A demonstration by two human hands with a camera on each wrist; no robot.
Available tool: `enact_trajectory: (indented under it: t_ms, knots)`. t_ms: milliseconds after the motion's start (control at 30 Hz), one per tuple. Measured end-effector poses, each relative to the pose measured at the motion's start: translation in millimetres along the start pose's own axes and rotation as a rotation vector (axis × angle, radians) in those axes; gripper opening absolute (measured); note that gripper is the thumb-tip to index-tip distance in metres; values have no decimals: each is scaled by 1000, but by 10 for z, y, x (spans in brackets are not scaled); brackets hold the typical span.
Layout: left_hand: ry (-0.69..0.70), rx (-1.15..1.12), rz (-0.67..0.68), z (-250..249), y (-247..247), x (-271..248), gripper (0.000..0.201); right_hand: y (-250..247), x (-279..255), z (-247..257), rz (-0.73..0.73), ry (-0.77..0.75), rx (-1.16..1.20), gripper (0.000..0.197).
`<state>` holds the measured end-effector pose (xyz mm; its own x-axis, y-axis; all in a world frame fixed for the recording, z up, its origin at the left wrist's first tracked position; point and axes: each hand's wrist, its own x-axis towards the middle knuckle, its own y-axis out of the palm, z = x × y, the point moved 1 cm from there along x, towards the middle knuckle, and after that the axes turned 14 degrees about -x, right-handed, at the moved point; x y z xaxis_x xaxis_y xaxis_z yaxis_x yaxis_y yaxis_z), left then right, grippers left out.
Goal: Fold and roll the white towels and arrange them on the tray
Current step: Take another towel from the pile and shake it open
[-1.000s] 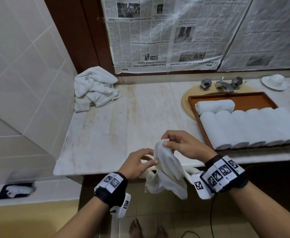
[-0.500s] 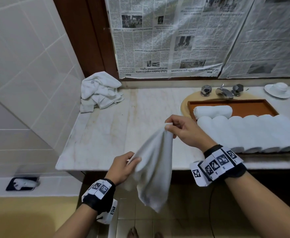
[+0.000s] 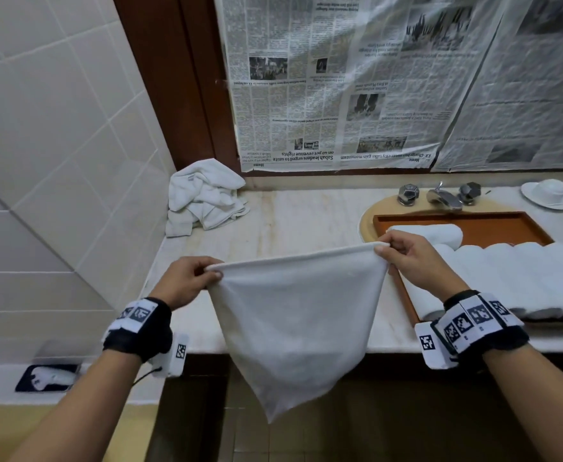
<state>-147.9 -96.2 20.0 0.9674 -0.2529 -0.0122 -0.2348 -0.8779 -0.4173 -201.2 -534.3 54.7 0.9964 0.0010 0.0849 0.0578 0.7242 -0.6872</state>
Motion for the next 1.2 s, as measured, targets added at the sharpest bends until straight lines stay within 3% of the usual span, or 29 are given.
enact_trajectory:
  t_ms: [200, 400, 567, 733, 967, 1200]
  knots:
    - [95, -39, -157, -505, -268, 367, 10, -51, 178, 102, -129, 36, 37, 12]
    - [112, -128, -241, -693, -456, 673, 10, -105, 462, 221, -274, -2, -46, 12]
    - [61, -87, -132, -581, -398, 809, 10, -20, 637, 285, -196, 34, -179, 10]
    - [-20, -111, -119, -318, -399, 1007, 13, 179, 819, 184, -204, 181, -59, 11]
    - [-30, 77, -138, -121, -336, 1518, 17, 354, 1287, -156, -199, 273, 124, 8]
    - [-197, -116, -215, 22, -122, 2348, 10, 357, 2135, -595, -138, 273, 142, 8]
